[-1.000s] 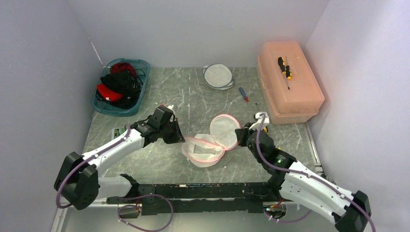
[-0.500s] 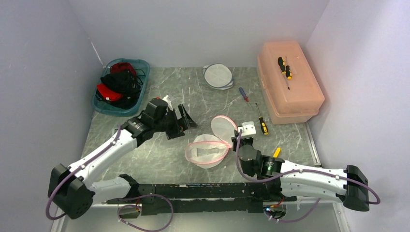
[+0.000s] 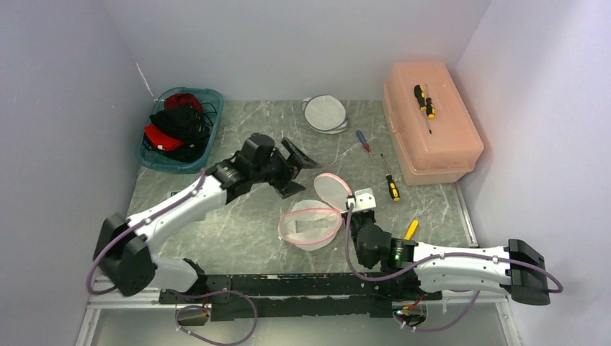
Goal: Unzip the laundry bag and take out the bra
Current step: Close the laundry bag at the center of the board.
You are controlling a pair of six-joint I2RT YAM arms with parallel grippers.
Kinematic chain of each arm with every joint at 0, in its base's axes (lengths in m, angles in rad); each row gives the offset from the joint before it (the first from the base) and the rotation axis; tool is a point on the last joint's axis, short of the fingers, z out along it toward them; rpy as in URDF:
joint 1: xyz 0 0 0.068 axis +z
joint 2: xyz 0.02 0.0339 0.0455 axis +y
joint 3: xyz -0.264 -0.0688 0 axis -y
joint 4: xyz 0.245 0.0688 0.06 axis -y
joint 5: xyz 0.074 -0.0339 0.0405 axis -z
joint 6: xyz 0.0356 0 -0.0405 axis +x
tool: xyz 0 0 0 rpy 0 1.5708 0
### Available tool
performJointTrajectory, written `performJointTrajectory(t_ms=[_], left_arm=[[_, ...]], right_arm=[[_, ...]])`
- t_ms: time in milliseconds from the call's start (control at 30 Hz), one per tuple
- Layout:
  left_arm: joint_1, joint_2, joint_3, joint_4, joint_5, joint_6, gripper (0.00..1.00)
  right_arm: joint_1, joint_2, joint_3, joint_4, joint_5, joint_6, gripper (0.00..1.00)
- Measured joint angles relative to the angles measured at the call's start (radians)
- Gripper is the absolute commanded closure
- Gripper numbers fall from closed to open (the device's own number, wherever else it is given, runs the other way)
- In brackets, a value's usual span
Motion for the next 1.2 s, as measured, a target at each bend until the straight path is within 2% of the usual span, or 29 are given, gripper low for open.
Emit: performJointTrajectory(t_ms=[233, 400, 467, 600, 667, 700, 767, 833, 933, 967, 1000, 1200], left_arm=[[-0.012, 0.265, 0.226, -0.036, 0.055, -0.029, 0.06], [-0.027, 0.35, 0.293, -0.05, 0.089, -0.027, 0.07], [-0.031, 0.354, 0.293, -0.052, 0.098, -0.025, 0.25], [-0.033, 0.351, 0.273, -0.024, 0.103, -0.015, 0.73], [-0.033, 0.346, 0.24, -0.001, 0.104, -0.009, 0.92], [-0.033, 0.341, 0.219, 0.006, 0.103, -0.006, 0.97], [-0.033, 0.334, 0.186, 0.015, 0.102, -0.006, 0.97], [-0.032, 0.328, 0.172, 0.018, 0.101, -0.003, 0.97], [-0.032, 0.311, 0.169, 0.023, 0.102, 0.017, 0.97], [-0.032, 0.301, 0.169, 0.025, 0.102, 0.027, 0.97], [-0.032, 0.29, 0.169, 0.026, 0.102, 0.045, 0.97], [-0.028, 0.194, 0.13, 0.039, 0.102, 0.185, 0.97]], right_arm=[[0.03, 0.033, 0.0, 0.063, 0.029, -0.066, 1.0], [0.042, 0.043, -0.002, 0.087, 0.047, -0.094, 1.0], [0.042, 0.041, -0.002, 0.088, 0.049, -0.098, 1.0], [0.042, 0.031, -0.002, 0.066, 0.047, -0.082, 1.0], [0.042, 0.027, -0.001, 0.025, 0.04, -0.055, 1.0], [0.042, 0.025, 0.001, -0.005, 0.035, -0.039, 1.0], [0.043, 0.025, 0.008, -0.063, 0.015, -0.006, 0.83], [0.044, 0.023, 0.018, -0.117, -0.01, 0.032, 0.47], [0.045, 0.011, 0.044, -0.2, -0.059, 0.093, 0.11], [0.045, 0.001, 0.057, -0.237, -0.083, 0.113, 0.04], [0.045, -0.011, 0.069, -0.266, -0.107, 0.138, 0.01], [0.045, -0.12, 0.146, -0.422, -0.236, 0.276, 0.0]])
